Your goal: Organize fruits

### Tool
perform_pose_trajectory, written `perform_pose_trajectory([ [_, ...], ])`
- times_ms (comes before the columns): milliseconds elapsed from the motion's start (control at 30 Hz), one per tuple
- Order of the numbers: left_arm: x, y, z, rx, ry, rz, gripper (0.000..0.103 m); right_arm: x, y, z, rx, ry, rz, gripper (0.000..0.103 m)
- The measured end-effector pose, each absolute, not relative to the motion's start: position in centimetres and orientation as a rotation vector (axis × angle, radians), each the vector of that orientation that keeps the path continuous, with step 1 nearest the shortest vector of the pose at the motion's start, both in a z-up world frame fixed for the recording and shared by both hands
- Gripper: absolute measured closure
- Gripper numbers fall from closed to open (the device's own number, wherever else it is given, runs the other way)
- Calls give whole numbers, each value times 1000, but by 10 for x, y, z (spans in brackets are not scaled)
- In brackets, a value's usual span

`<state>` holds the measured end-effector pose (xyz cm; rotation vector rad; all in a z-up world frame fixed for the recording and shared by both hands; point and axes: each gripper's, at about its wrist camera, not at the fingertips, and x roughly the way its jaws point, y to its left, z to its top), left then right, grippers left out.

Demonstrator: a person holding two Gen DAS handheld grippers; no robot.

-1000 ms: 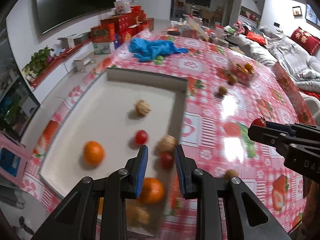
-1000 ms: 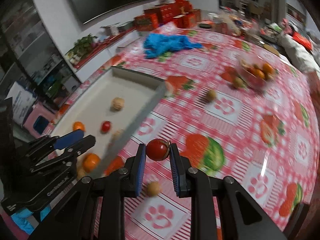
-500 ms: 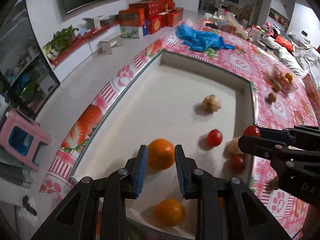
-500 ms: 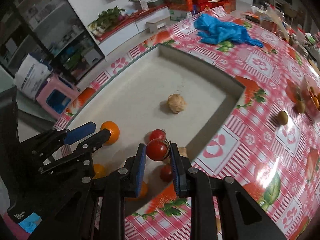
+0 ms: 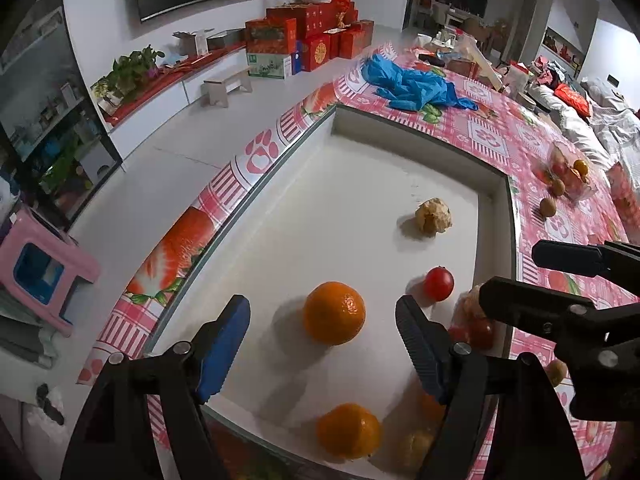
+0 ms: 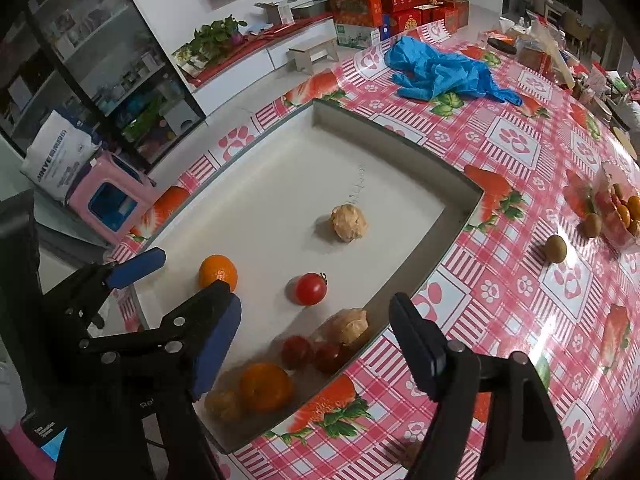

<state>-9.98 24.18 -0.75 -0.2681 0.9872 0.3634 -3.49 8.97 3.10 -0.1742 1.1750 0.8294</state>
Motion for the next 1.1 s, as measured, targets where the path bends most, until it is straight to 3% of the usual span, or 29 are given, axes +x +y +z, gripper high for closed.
perform_pose_trajectory([
  [33, -100, 241, -7, -268, 991, 363, 16, -35, 90, 31, -177, 1176, 828, 23],
  [67, -100, 240, -7, -267, 992, 364, 0, -35, 89, 31, -180, 1178, 828, 23],
  [267, -100, 229, -5, -218, 996, 373, 0, -39, 89, 33, -201, 1182, 821, 20],
  [433, -98, 224, -5, -196, 1013, 378, 0, -40, 92, 30, -235, 1201, 803, 0],
  [1100, -99, 215, -7, -177, 1026, 378, 0, -37, 90, 24, -252, 1223, 777, 0],
])
